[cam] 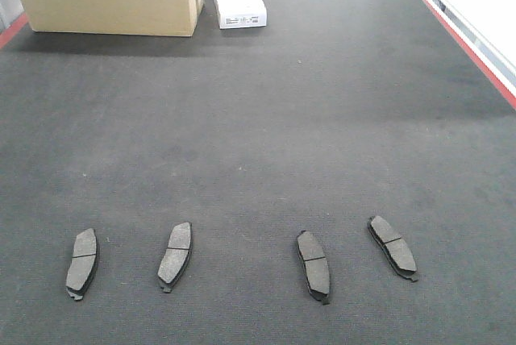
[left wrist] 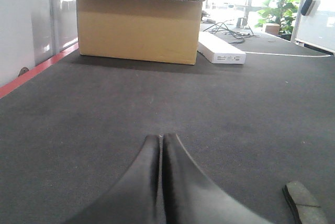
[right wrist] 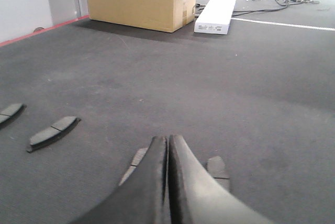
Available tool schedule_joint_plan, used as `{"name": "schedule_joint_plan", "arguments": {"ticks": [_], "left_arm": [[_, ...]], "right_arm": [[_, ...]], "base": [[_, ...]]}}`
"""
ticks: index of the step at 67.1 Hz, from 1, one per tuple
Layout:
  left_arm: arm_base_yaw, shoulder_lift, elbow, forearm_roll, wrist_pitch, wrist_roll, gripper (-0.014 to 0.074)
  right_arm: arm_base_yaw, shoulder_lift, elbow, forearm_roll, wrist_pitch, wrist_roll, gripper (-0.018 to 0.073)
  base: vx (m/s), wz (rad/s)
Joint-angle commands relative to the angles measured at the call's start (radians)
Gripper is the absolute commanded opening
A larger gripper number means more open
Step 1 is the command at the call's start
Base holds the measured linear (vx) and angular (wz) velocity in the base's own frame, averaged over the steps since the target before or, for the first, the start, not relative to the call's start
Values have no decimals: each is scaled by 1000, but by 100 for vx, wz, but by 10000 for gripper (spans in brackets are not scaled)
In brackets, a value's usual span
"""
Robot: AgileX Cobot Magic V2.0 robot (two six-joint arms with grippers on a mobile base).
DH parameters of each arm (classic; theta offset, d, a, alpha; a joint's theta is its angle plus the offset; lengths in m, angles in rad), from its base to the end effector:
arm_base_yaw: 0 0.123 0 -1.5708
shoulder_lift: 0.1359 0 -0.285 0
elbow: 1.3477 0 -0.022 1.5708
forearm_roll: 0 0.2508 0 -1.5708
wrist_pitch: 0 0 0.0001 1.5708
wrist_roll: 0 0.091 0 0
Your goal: Move and align brake pads A on conveyor
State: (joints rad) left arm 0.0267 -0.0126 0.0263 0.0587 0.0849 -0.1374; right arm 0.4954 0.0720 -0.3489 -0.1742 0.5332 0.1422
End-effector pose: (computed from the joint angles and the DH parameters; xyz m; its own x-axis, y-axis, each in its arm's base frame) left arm 0.0566 0.0020 0.1973 -0.0087 -0.0791 -0.9968 -0.0325 0.9964 -0.0788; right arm 0.0365 0.0106 0.2769 -0.1390 -0.0844 -0.9867 -0.3982 0.9170 -0.0224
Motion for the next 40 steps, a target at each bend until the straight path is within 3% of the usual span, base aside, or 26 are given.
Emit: {"name": "schedule_joint_plan", "arguments": {"ticks": [1,20,30,40], "left_arm": [[3,-15,18,-9,-66,-4,-6],[3,-15,17,-9,-66,-4,-6],[3,-15,17,-9,-66,-4,-6],[3,-15,17,-9,-66,-4,-6]], "right_arm": [[-52,19,-19,-30,-83,-46,-12],[-459,40,131,37,-305,-56,-12],[-579,28,189,49,-327,-58,-12],[-636,-50,278,49,-412,-80,-12]], "base": [[0,0],[0,0],[0,0],[0,0]]}}
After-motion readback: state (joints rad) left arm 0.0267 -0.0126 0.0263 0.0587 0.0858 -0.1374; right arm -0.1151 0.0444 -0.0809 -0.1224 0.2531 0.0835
